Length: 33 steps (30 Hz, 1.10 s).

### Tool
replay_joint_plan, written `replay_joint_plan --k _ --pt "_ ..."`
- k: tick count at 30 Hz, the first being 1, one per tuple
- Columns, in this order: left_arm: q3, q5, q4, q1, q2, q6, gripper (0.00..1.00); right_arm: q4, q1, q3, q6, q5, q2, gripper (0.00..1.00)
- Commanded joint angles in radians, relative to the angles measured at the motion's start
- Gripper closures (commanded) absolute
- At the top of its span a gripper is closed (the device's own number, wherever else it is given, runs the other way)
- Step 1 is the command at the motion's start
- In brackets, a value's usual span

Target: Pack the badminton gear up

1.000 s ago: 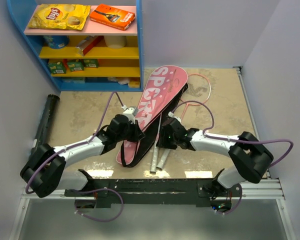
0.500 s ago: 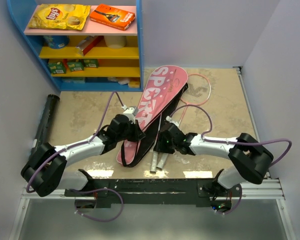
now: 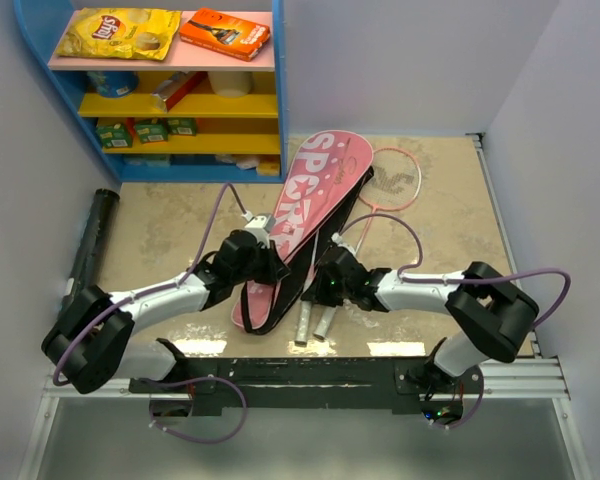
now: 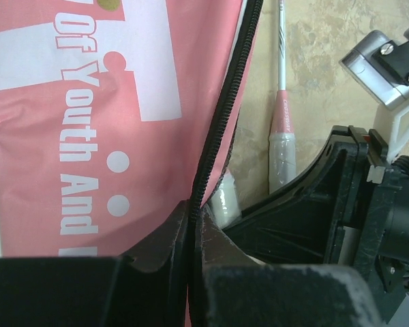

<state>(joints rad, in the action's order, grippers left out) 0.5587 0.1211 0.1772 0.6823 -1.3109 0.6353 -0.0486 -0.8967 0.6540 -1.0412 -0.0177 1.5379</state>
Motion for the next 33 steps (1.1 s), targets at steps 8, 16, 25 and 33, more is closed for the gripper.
replay_joint_plan --k 8,16,25,33 --pt "-0.127 0.035 0.157 0.029 0.035 0.055 1.0 0.111 -0.008 0.067 0.029 -0.048 -0.093 1.0" --pt "-0.174 0.049 0.22 0.063 0.036 0.112 1.0 0.056 -0.01 0.11 -0.006 -0.018 -0.087 1.0" --pt "-0.239 0.052 0.301 0.088 0.045 0.179 1.0 -0.011 -0.008 0.131 -0.06 0.001 -0.059 1.0" --pt "-0.303 0.038 0.412 0.106 0.091 0.225 1.0 -0.049 -0.002 0.188 -0.02 0.016 -0.016 1.0"
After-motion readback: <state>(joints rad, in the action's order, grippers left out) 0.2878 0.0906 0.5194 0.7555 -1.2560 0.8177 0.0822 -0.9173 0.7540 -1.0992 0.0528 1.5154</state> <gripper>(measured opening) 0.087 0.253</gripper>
